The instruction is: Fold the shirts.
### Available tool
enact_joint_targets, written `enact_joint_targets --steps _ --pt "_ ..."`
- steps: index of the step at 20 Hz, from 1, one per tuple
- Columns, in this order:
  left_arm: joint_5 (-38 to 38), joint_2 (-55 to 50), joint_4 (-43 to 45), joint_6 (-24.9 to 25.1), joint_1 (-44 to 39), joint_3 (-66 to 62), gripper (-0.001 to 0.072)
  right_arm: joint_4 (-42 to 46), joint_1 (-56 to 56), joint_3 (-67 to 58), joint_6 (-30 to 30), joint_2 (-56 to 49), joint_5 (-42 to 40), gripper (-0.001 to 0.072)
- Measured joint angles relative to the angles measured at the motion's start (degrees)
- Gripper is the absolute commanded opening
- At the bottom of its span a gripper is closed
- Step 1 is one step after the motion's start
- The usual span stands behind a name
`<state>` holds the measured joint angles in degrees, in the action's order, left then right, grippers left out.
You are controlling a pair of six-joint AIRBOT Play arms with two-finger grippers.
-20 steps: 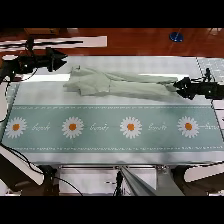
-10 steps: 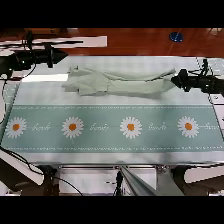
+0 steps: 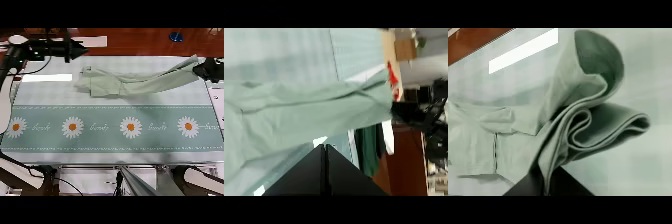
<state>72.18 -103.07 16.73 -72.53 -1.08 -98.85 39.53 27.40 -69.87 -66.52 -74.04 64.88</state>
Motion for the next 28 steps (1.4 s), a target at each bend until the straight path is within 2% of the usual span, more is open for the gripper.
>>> enact_joint_targets --steps 6,11,17,28 --pt "-3.72 0.31 5.03 -5.62 -14.58 0.0 0.0024 11.8 3.32 0.0 -1.36 8.94 7.89 0.0017" --pt "-9.68 -0.79 6.03 -10.01 -24.61 0.0 0.0024 16.37 3.8 0.0 -1.9 12.55 10.38 0.0017" --pt "-15.04 -5.73 6.36 -14.34 -32.41 0.0 0.0023 16.81 3.87 0.0 -1.95 15.43 11.54 0.0017" --pt "-20.65 -14.23 2.89 -15.78 -37.88 0.0 0.0023 10.4 3.87 0.0 -2.05 22.49 13.94 0.0017"
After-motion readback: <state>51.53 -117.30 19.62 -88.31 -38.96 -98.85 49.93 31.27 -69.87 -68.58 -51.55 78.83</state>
